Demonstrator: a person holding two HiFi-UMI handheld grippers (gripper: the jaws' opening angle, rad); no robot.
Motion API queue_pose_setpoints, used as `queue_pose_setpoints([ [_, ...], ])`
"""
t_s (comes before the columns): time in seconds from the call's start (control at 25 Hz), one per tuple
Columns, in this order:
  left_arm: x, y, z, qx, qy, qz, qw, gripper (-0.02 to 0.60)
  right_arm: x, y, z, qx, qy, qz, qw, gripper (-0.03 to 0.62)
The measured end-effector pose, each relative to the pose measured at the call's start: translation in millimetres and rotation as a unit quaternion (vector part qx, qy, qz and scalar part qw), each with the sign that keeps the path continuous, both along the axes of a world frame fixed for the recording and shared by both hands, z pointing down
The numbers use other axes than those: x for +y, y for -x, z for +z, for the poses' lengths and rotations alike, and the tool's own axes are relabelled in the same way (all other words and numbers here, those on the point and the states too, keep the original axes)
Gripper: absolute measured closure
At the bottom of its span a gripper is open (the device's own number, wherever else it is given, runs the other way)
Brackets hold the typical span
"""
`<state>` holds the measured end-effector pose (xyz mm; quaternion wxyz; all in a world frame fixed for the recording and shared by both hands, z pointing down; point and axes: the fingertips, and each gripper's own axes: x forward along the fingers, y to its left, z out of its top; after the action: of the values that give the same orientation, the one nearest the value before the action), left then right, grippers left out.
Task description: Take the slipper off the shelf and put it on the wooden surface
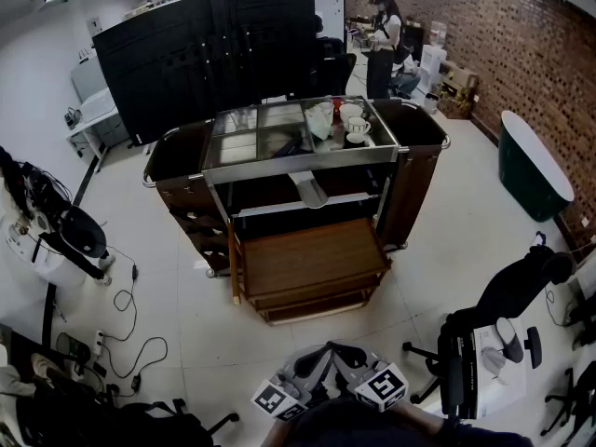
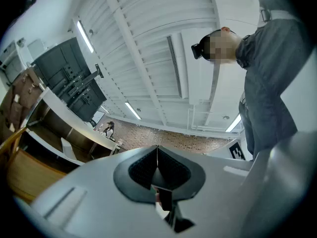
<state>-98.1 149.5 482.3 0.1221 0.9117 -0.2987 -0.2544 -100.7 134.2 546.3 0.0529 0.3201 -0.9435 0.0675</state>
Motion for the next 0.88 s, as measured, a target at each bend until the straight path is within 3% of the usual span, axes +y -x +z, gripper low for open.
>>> queue_pose_setpoints([
  [0.28, -9, 0, 13, -0.009, 0.019, -0.027, 0.9994, 0.577, -8, 2, -1, -0.024, 0.028, -0.01, 0.999, 0.597],
  [0.44, -9, -8, 16, -0.017, 0.023, -0.01, 0.9995, 0.569, -9, -4, 2, -0.019, 0.03, -0.004, 0.999, 0.597],
  [0.88, -17, -29, 18, -0.027, 0.034, 0.045, 0.998, 0.439, -25, -18, 11, -0.008, 0.043, 0.025, 0.999, 0.599],
])
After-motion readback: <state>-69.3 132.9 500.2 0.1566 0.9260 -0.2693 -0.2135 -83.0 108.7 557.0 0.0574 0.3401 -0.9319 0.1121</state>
